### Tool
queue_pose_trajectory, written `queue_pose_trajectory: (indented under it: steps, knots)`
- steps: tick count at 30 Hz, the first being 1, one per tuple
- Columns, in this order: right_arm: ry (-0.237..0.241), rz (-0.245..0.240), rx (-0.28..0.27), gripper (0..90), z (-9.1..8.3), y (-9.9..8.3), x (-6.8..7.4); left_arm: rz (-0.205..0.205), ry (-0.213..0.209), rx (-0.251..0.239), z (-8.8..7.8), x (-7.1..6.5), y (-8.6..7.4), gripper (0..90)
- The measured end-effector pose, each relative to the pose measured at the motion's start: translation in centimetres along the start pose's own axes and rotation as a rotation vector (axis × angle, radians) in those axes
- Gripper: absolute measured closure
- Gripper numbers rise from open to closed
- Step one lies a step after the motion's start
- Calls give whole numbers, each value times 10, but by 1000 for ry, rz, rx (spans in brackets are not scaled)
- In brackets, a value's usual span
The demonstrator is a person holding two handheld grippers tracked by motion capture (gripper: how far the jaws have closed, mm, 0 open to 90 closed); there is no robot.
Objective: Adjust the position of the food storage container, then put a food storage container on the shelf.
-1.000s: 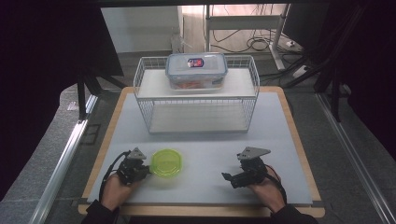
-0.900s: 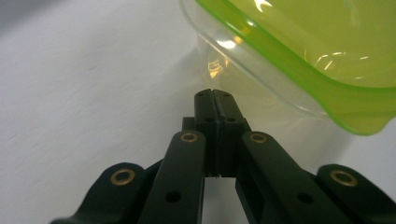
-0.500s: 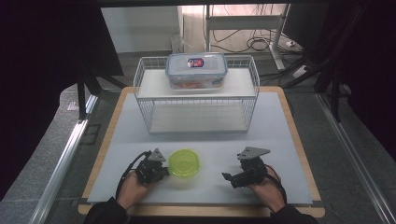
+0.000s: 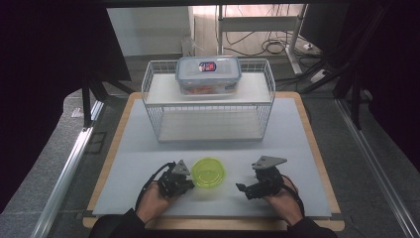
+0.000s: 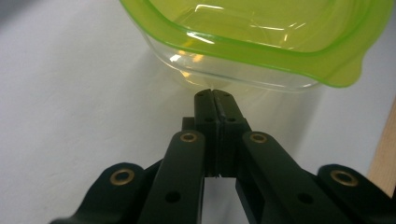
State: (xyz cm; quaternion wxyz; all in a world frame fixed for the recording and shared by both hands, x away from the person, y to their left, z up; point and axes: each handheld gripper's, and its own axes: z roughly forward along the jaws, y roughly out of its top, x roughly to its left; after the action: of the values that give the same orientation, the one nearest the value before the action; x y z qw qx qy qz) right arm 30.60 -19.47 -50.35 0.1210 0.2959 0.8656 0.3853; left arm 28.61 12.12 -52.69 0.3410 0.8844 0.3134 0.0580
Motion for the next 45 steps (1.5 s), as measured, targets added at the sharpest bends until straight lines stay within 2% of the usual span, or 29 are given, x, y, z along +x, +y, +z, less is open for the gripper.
queue_pose_trajectory:
  steps: [3, 9, 11, 13, 19, 22, 25, 30, 34, 38, 42, 45]
  knots:
    - [0, 1, 3, 62, 0, 0, 0, -9, 11, -7, -3, 2, -2, 856]
    - [0, 6, 1, 61, -1, 0, -1, -23, 66, -43, -19, 6, -8, 722]
    - [-1, 8, 0, 61, -2, 0, -1, -21, 89, -53, -24, 6, -10, 630]
    - [-1, 10, -3, 61, -2, 0, -1, -18, 109, -74, -30, 7, -14, 600]
    - [-5, 5, -13, 61, -3, 1, -1, 13, 158, -179, -48, 8, -22, 363]
    - [-6, 7, -14, 61, -3, 1, -1, 18, 179, -192, -51, 9, -27, 262]
    - [-5, 9, -9, 60, -3, 1, -2, 4, 185, -195, -54, 11, -31, 190]
    - [9, 27, 1, 43, -1, 1, -3, -46, 171, -225, -59, 13, -38, 128]
    - [9, 40, -1, 10, 0, 2, -2, -54, 169, -239, -62, 13, -41, 108]
    - [23, 82, -23, 7, -1, 6, -4, -56, 165, -229, -61, 12, -42, 103]
    - [39, 91, -8, 24, -1, 11, -6, -62, 142, -214, -59, 13, -44, 81]
    - [55, 99, -3, 68, -1, 17, -7, -57, 156, -195, -58, 11, -46, 60]
